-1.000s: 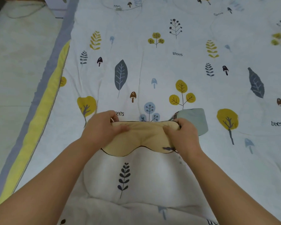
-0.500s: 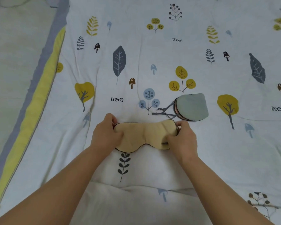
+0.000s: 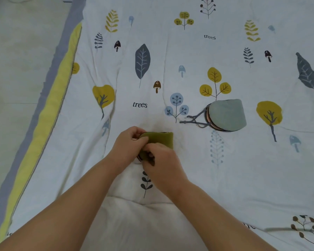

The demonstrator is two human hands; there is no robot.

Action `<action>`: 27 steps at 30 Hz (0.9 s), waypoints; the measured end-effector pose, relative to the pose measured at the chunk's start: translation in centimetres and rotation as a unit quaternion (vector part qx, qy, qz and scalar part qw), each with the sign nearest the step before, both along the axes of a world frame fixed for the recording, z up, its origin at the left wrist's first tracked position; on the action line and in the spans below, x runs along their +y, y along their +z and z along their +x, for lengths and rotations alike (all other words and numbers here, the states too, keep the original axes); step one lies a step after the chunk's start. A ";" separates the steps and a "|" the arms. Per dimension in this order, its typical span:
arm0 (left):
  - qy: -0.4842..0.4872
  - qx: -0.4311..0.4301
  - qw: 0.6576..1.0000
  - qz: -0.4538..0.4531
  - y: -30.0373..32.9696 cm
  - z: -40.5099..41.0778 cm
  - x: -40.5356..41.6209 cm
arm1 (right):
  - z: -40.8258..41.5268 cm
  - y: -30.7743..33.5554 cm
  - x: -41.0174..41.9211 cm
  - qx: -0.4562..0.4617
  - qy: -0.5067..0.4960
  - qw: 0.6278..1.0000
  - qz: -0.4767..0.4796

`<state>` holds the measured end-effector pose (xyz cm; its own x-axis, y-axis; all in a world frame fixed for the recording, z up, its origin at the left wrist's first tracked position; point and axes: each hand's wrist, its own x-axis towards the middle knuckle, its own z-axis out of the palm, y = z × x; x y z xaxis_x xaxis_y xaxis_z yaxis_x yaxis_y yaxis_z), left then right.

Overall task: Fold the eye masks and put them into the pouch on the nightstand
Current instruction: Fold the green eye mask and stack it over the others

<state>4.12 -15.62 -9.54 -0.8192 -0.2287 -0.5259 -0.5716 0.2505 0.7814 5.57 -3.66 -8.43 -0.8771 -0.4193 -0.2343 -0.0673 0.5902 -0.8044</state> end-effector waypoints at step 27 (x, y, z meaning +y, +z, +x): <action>-0.249 0.068 0.873 -0.414 -6.1 1.4 5.0 | -2.2 -7.3 6.0 0.026 -0.015 0.932 0.360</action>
